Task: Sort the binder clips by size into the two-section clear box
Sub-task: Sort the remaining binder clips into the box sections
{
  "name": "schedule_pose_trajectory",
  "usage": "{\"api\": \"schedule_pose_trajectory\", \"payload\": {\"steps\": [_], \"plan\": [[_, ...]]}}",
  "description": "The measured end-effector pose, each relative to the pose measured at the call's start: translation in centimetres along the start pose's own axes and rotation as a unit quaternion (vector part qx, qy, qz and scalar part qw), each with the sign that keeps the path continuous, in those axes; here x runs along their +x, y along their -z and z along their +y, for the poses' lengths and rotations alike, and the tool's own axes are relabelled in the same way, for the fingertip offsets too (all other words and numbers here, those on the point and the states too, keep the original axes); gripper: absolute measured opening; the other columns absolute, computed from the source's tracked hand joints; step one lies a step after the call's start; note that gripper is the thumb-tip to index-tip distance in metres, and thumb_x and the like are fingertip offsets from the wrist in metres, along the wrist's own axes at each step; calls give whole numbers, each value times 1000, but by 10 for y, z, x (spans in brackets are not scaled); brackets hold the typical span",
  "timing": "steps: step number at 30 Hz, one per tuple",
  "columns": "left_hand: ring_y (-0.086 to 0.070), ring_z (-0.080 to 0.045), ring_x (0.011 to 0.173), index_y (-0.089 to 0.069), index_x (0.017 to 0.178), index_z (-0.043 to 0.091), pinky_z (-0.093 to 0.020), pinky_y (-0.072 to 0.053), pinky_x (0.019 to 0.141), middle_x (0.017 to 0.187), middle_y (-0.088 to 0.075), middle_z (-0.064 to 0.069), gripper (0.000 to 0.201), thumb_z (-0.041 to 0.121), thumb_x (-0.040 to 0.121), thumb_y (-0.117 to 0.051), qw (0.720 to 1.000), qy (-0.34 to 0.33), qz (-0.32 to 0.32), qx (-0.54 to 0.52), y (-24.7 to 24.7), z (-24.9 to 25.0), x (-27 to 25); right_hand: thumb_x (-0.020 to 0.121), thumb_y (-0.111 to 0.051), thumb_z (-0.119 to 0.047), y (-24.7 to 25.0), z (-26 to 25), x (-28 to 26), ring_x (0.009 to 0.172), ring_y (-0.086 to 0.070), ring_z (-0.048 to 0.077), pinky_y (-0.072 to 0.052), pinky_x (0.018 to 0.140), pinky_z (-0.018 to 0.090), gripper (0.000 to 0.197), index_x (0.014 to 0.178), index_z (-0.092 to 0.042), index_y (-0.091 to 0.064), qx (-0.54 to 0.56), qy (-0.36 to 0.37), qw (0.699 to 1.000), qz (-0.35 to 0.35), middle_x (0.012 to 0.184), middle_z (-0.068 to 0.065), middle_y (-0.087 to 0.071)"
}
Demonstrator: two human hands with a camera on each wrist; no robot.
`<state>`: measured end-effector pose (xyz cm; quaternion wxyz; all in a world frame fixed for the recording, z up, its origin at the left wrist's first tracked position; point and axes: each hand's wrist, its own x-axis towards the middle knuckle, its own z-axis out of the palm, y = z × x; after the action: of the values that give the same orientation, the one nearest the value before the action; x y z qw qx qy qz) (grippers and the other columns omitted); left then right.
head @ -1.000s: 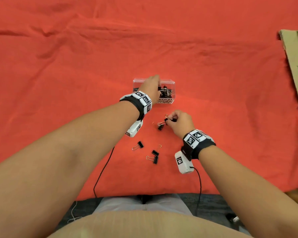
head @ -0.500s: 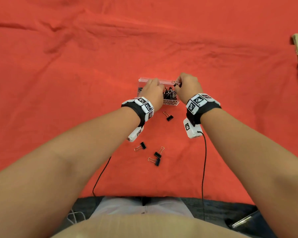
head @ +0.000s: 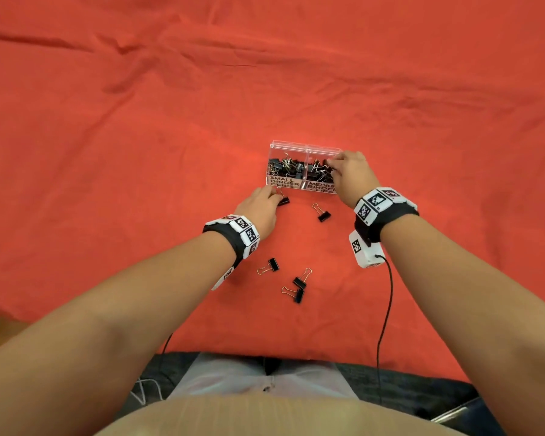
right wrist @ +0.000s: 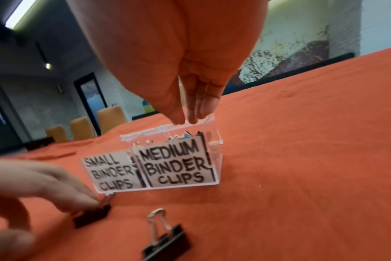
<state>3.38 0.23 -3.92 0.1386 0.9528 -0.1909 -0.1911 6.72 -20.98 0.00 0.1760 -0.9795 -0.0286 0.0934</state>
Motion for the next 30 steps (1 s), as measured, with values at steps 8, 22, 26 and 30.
{"api": "schedule_pose_trajectory", "payload": {"steps": [8, 22, 26, 30], "plan": [[-46, -27, 115, -53, 113, 5, -43, -50, 88, 122, -45, -11, 35, 31, 90, -60, 1000, 10, -16, 11, 2, 4, 2, 88, -51, -16, -44, -13, -58, 108, -52, 27, -48, 87, 36, 24, 108, -9, -63, 16, -28, 998, -55, 112, 9, -55], [-51, -19, 84, -54, 109, 13, -33, -48, 86, 108, -43, -4, 41, 20, 72, -72, 977, 73, -31, -199, -11, 5, -29, 79, -64, -10, -62, -26, -110, 86, -51, 15, -47, 90, 33, 35, 114, -10, -61, 146, -2, 982, -122, 98, -1, -50], [-51, -15, 90, -52, 123, 16, -27, -45, 86, 111, -49, -4, 54, 17, 72, -71, 979, 14, -68, -192, -12, 7, -47, 78, -63, -10, -68, -31, -132, 83, -47, 12, -43, 84, 25, 39, 117, -11, -63, 131, 66, 968, -205, 98, -1, -45], [-47, -15, 99, -52, 126, 13, -25, -36, 95, 110, -57, -5, 54, 10, 74, -65, 980, -82, -112, -140, -20, 7, -65, 82, -60, -8, -77, -30, -145, 100, -50, 23, -41, 90, 29, 39, 121, -9, -62, 81, 123, 958, -246, 109, 10, -50]]}}
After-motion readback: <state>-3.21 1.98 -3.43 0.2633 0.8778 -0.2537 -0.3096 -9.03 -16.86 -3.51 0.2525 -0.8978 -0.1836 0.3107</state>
